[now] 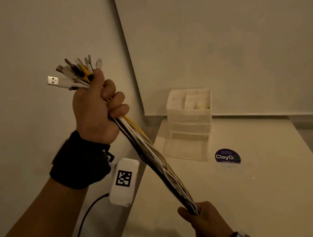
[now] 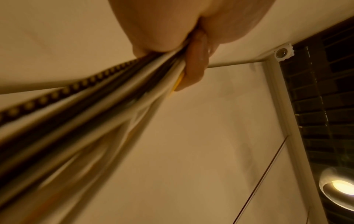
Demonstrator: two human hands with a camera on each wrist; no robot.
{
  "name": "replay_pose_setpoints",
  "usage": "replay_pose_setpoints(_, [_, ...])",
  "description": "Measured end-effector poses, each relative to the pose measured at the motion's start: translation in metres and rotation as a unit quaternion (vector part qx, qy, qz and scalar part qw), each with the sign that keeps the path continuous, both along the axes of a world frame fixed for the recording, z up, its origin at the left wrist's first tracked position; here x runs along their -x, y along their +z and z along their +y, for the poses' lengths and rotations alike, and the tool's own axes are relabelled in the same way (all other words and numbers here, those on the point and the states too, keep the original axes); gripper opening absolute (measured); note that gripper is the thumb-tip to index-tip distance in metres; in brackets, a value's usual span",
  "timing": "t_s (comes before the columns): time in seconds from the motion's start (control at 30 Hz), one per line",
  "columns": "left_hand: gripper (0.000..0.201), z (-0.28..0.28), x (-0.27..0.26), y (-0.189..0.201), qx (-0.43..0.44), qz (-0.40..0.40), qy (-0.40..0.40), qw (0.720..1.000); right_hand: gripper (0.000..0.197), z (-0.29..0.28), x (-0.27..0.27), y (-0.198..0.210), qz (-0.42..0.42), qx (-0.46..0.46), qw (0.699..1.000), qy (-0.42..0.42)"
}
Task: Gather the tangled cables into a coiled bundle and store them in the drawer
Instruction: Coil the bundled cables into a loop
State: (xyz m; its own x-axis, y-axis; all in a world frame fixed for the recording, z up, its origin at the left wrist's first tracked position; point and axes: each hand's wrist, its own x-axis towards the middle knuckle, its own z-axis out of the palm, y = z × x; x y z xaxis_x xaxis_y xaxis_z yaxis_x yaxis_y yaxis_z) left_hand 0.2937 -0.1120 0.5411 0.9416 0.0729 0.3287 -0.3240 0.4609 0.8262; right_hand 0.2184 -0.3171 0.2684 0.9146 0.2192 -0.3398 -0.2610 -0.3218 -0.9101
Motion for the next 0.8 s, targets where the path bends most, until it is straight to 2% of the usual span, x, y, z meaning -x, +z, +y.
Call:
replay_pose_setpoints(0.1, [0.038, 0.019, 0.002, 0.001, -0.021, 0.021, -0.016, 0.999, 0.049, -0.008, 0.007, 0.007, -0.067, 0.038, 0.997, -0.011])
replay_pose_setpoints(0.2, [0.038, 0.049, 0.003, -0.004, -0.068, 0.120, -0.055, 0.989, 0.046, -0.035, 0.024, 0.040, -0.167, 0.069, 0.983, 0.025])
replay_pose_setpoints(0.27, [0.035, 0.063, 0.006, -0.022, -0.096, 0.193, -0.092, 0.972, 0.034, -0.056, 0.034, 0.068, -0.269, 0.074, 0.956, 0.090])
replay_pose_setpoints(0.37, [0.051, 0.063, 0.013, -0.061, -0.160, 0.242, -0.157, 0.944, 0.034, -0.076, 0.034, 0.100, -0.370, 0.075, 0.915, 0.142])
replay_pose_setpoints(0.47, [0.045, 0.039, 0.020, -0.098, -0.290, 0.255, -0.159, 0.909, 0.040, -0.082, 0.034, 0.123, -0.446, 0.049, 0.884, 0.131])
replay_pose_setpoints(0.53, [0.041, 0.010, 0.025, -0.117, -0.331, 0.237, -0.146, 0.902, 0.041, -0.081, 0.027, 0.130, -0.494, 0.035, 0.864, 0.085])
replay_pose_setpoints(0.57, [0.040, -0.007, 0.028, -0.125, -0.340, 0.217, -0.139, 0.904, 0.039, -0.081, 0.023, 0.130, -0.498, 0.029, 0.864, 0.074])
replay_pose_setpoints(0.63, [0.039, -0.041, 0.035, -0.136, -0.341, 0.177, -0.132, 0.914, 0.033, -0.076, 0.011, 0.128, -0.463, -0.019, 0.884, 0.064])
replay_pose_setpoints(0.73, [0.044, -0.087, 0.045, -0.141, -0.316, 0.130, -0.124, 0.932, 0.031, -0.062, 0.001, 0.118, -0.344, -0.163, 0.924, 0.025])
replay_pose_setpoints(0.8, [0.041, -0.102, 0.052, -0.135, -0.302, 0.128, -0.120, 0.937, 0.033, -0.052, -0.001, 0.115, -0.284, -0.261, 0.922, -0.026])
